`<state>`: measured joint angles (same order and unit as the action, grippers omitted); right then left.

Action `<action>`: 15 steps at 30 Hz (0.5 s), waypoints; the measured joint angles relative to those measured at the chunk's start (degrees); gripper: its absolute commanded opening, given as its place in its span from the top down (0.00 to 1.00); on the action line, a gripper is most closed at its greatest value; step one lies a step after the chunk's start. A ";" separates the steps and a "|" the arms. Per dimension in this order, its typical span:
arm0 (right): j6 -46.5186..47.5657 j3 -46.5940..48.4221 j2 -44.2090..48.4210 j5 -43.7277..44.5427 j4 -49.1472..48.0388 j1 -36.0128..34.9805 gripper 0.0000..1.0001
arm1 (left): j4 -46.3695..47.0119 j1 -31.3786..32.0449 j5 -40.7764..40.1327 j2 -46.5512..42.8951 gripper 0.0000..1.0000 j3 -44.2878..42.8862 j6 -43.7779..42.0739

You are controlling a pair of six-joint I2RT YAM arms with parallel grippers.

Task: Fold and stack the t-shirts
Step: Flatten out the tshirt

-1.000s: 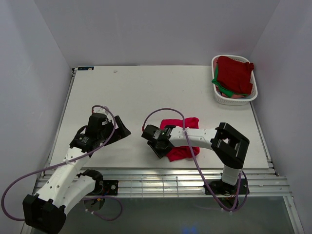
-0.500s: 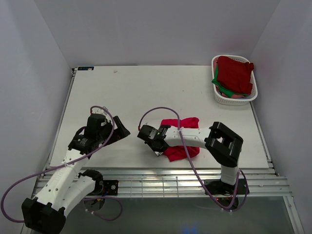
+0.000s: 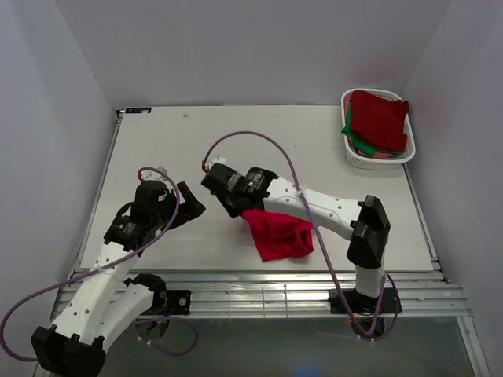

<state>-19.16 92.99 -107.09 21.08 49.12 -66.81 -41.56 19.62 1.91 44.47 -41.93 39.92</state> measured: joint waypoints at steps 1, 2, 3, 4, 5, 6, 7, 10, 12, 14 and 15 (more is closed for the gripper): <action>0.04 6.08 0.11 1.20 1.31 0.00 0.92 | -0.26 0.00 -0.55 0.00 0.02 -0.35 0.09; 0.09 12.04 0.11 2.16 2.38 0.00 0.92 | -0.46 0.00 -1.16 -0.02 0.02 -0.63 0.20; 0.13 17.31 0.59 3.28 2.93 -0.02 0.92 | -0.61 0.00 -1.70 -0.02 0.02 -0.90 0.26; 0.15 21.40 1.44 4.42 3.34 -0.04 0.92 | -0.76 0.00 -2.19 -0.02 0.02 -1.16 0.42; 0.15 24.11 2.60 5.38 3.96 -0.04 0.92 | -0.90 0.00 -2.62 -0.02 0.02 -1.40 0.55; 0.13 26.36 4.50 6.62 5.16 -0.02 0.92 | -0.98 0.00 -2.97 -0.02 0.02 -1.64 0.66; 0.00 27.04 5.99 7.54 6.08 -0.02 0.92 | -1.11 0.00 -3.21 -0.02 0.02 -1.92 0.76; -1.22 25.88 11.69 11.21 10.21 -0.02 0.92 | -1.79 0.00 -4.07 0.00 0.02 -3.17 1.11; -2.67 21.75 14.97 13.53 11.63 0.20 0.92 | -1.97 0.00 -4.76 0.00 0.02 -4.35 1.36; -4.76 13.20 19.19 15.28 12.79 1.14 0.92 | -1.95 0.00 -5.62 -0.09 0.02 -5.55 1.51; -6.08 8.68 20.87 15.89 13.51 2.14 0.92 | -1.92 0.00 -5.88 -0.11 0.02 -6.01 1.53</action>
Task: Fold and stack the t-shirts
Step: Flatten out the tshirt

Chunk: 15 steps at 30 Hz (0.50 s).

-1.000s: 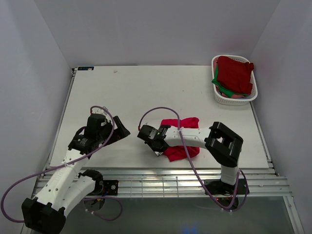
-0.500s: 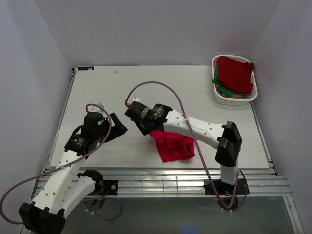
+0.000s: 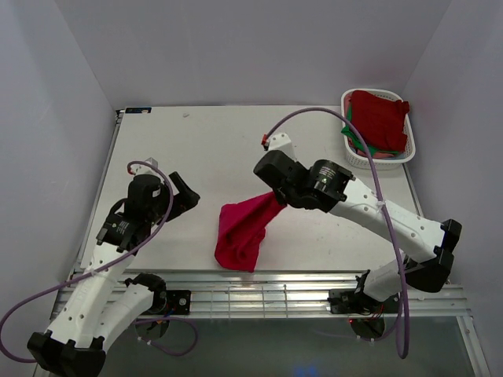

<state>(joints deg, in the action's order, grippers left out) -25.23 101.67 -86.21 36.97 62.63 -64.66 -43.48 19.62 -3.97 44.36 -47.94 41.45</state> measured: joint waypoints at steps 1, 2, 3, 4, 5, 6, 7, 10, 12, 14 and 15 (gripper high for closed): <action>-1.36 -5.09 1.73 0.44 0.20 1.29 0.92 | 0.07 0.00 -0.11 0.02 0.02 -0.35 0.00; -2.69 -9.88 3.08 0.70 1.09 2.86 0.92 | 0.11 0.00 -0.07 0.11 0.02 -0.57 0.02; -4.57 -14.86 4.22 1.03 1.95 4.92 0.92 | 0.31 0.00 0.02 0.24 0.02 -0.59 0.04; -6.29 -19.12 5.22 1.25 2.47 6.69 0.92 | 0.42 0.00 0.42 0.61 0.03 -0.59 0.11; -7.58 -21.92 5.84 1.36 3.54 7.93 0.92 | 0.61 0.00 0.90 1.11 0.04 -0.59 0.17; -9.53 -25.03 6.62 1.92 4.81 9.22 0.92 | 1.11 0.00 1.75 1.73 0.05 -0.48 0.22; -10.99 -26.99 7.34 2.45 5.68 10.93 0.92 | 2.03 0.00 2.78 2.36 0.06 -0.20 0.28; -13.92 -30.14 9.97 4.07 7.13 13.35 0.92 | 5.16 0.09 7.06 4.13 0.08 1.53 0.48; -14.67 -31.32 10.95 5.05 6.97 14.75 0.75 | 7.15 1.09 10.14 5.86 0.09 2.71 0.74; -14.91 -32.57 10.60 5.95 5.97 15.91 0.61 | 9.16 4.74 11.52 7.98 0.09 3.17 1.38; -14.84 -33.22 9.90 6.38 5.68 16.37 0.53 | 10.14 7.91 11.58 9.29 0.09 3.21 1.68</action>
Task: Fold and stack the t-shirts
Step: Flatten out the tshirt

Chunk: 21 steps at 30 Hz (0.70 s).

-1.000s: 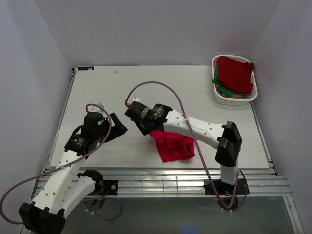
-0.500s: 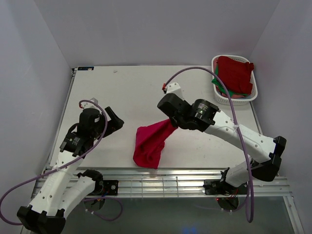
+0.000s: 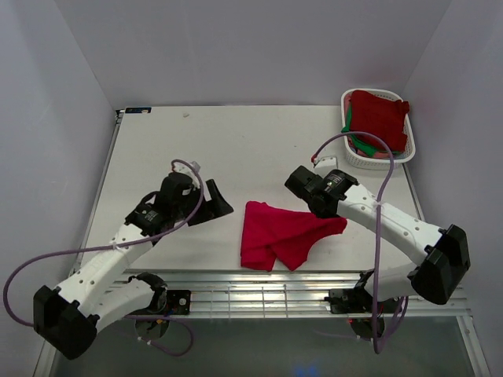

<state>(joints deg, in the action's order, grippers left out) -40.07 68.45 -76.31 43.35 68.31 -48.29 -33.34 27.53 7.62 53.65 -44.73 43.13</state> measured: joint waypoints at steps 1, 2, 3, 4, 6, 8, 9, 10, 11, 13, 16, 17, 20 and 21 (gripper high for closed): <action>0.02 -0.39 -1.03 0.22 -0.13 0.31 0.52 | 1.03 3.69 0.22 1.31 0.08 0.00 0.42; 0.22 -0.52 -2.25 0.20 -0.31 0.33 0.52 | 1.99 7.45 0.13 2.67 0.08 -0.02 0.85; 0.35 -0.52 -3.50 0.02 -0.68 0.28 0.51 | 2.62 11.61 -0.35 4.35 0.08 -0.07 1.38; 0.44 -0.52 -4.48 -0.44 -1.27 0.20 0.50 | 3.02 15.52 -1.49 6.08 0.08 -0.33 1.95; 0.98 -0.52 -5.27 -1.68 -2.67 -0.22 0.48 | 3.67 22.73 -3.23 9.81 0.08 -0.92 3.43; 1.60 -0.52 -4.81 -3.10 -4.17 -0.79 0.48 | 3.76 28.37 -5.11 12.85 0.08 -1.29 5.20; 1.81 -0.59 -4.35 -3.87 -5.03 -0.98 0.48 | 3.56 29.94 -5.97 13.68 0.08 -1.29 5.99; 2.05 -0.90 -3.72 -4.70 -6.10 -1.16 0.48 | 3.19 31.39 -6.97 14.47 0.08 -1.29 6.95; 2.36 -1.27 -3.04 -5.40 -6.97 -1.31 0.48 | 2.93 32.63 -8.00 15.06 0.09 -1.29 7.87; 3.06 -2.84 -1.57 -7.08 -9.14 -1.38 0.49 | 2.54 34.64 -9.73 15.82 0.09 -1.49 9.27; 4.09 -6.29 -0.42 -10.56 -12.31 -1.38 0.52 | 1.88 37.33 -11.96 18.49 0.09 -3.74 10.16; 4.37 -7.61 -0.33 -11.85 -13.70 -1.36 0.54 | 1.95 38.25 -12.41 20.11 0.09 -4.81 10.29; 5.60 -11.32 -0.42 -16.65 -17.94 -1.40 0.58 | 2.16 40.26 -14.25 26.32 0.09 -8.26 10.32; 6.08 -12.41 -0.44 -18.47 -19.47 -1.46 0.59 | 2.10 40.74 -15.06 28.11 0.09 -9.03 10.32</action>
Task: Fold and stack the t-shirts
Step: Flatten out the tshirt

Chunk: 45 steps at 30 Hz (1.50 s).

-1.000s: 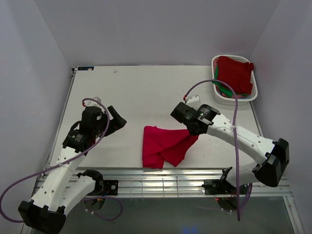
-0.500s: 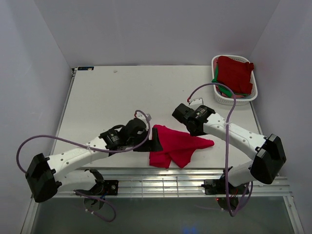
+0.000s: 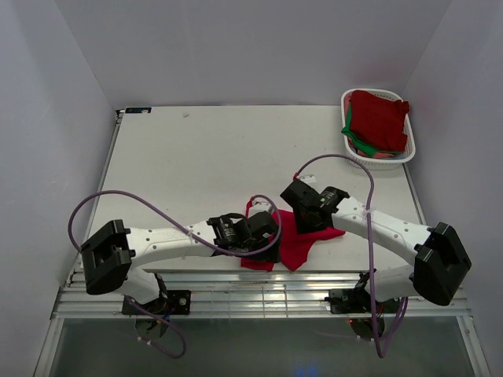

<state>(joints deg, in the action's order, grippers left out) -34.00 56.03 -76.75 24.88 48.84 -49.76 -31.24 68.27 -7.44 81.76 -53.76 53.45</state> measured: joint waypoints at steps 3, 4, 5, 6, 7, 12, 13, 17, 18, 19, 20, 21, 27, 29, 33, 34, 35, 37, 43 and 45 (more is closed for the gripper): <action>0.83 -2.38 -0.26 -4.90 -4.37 -0.42 0.58 | -0.87 0.50 -2.97 3.72 0.09 -1.18 -0.22; 1.09 -2.75 -0.55 -6.29 -5.51 -0.59 0.58 | -1.60 0.50 -3.98 4.28 0.09 -1.57 -0.33; 1.36 -2.97 -0.94 -7.43 -6.58 -0.74 0.57 | -2.21 0.50 -4.87 4.76 0.09 -2.10 -0.48; 1.53 -2.99 -1.40 -8.35 -7.45 -0.96 0.57 | -2.80 0.48 -5.79 5.14 0.09 -2.73 -0.63; 1.70 -2.99 -1.90 -9.14 -8.35 -1.16 0.57 | -3.37 0.48 -6.73 5.44 0.09 -3.45 -0.66; 2.78 -2.97 -4.42 -11.80 -10.45 -2.05 0.55 | -5.09 0.48 -10.93 6.08 0.08 -5.35 0.44; 2.93 -2.97 -4.81 -12.31 -10.56 -2.23 0.55 | -5.49 0.48 -11.76 6.08 0.08 -5.35 0.70; 2.95 -2.93 -6.01 -14.69 -11.47 -3.37 0.55 | -6.84 0.48 -14.12 6.08 0.08 -5.35 1.31; 2.89 -2.93 -6.25 -15.04 -11.61 -3.87 0.55 | -7.10 0.48 -14.36 6.08 0.08 -5.35 1.46; 2.78 -2.93 -6.38 -15.52 -11.61 -4.48 0.55 | -7.37 0.48 -14.47 6.08 0.08 -5.35 1.66; 2.64 -2.89 -6.45 -15.96 -11.63 -5.20 0.55 | -7.61 0.48 -14.51 6.08 0.08 -5.35 1.84; 2.43 -2.89 -6.47 -16.11 -11.61 -5.92 0.55 | -7.87 0.48 -14.60 6.05 0.08 -5.33 2.14; -0.17 -2.89 -6.62 -16.09 -11.17 -9.42 0.54 | -10.05 0.98 -14.67 3.67 0.09 -3.76 4.35; -0.98 -2.89 -6.86 -16.09 -11.17 -10.67 0.54 | -10.91 0.98 -14.67 2.91 0.09 -3.32 4.85; -2.08 -2.89 -7.80 -16.63 -11.37 -11.32 0.54 | -12.04 1.03 -14.56 2.82 0.09 -2.84 5.95; -2.14 -2.89 -7.98 -16.76 -11.45 -11.37 0.54 | -12.24 1.03 -14.53 2.89 0.09 -2.84 6.05; -2.29 -2.89 -8.11 -16.85 -11.50 -11.39 0.54 | -12.39 1.03 -14.53 2.93 0.09 -2.84 6.21; -2.49 -2.89 -8.39 -16.98 -11.65 -11.41 0.54 | -12.66 1.03 -14.51 3.06 0.09 -2.84 6.58; -2.64 -2.89 -9.70 -17.55 -12.61 -11.47 0.58 | -13.79 1.01 -14.53 3.52 0.08 -2.82 7.28; -2.54 -2.89 -10.19 -17.66 -13.22 -11.58 0.71 | -13.79 1.01 -14.56 3.52 0.08 -2.49 7.58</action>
<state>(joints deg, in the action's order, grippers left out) -36.53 53.15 -86.94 7.22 35.62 -61.34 -45.04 69.28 -22.00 85.27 -56.25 61.04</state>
